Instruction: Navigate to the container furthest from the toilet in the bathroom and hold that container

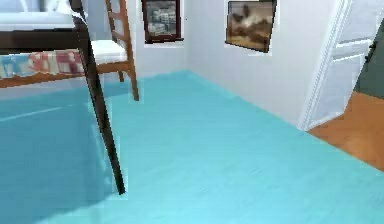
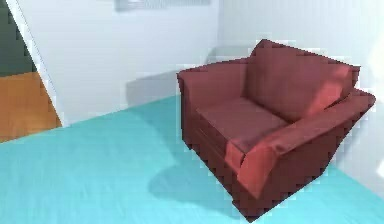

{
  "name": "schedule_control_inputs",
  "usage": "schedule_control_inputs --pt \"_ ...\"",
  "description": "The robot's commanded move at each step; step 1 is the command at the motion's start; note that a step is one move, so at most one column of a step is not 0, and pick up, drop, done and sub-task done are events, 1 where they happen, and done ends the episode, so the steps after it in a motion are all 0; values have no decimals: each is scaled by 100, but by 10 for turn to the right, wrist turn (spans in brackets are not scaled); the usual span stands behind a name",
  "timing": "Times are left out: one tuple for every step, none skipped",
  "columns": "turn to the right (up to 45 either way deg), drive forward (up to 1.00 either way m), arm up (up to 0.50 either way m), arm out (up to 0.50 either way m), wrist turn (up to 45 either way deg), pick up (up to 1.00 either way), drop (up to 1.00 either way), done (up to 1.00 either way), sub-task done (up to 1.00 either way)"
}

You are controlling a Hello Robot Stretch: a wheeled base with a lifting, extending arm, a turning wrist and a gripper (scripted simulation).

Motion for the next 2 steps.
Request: schedule_control_inputs --pt "390 0 0 0 0 0 0 0 0" --pt "0 100 0 0 0 0 0 0 0"
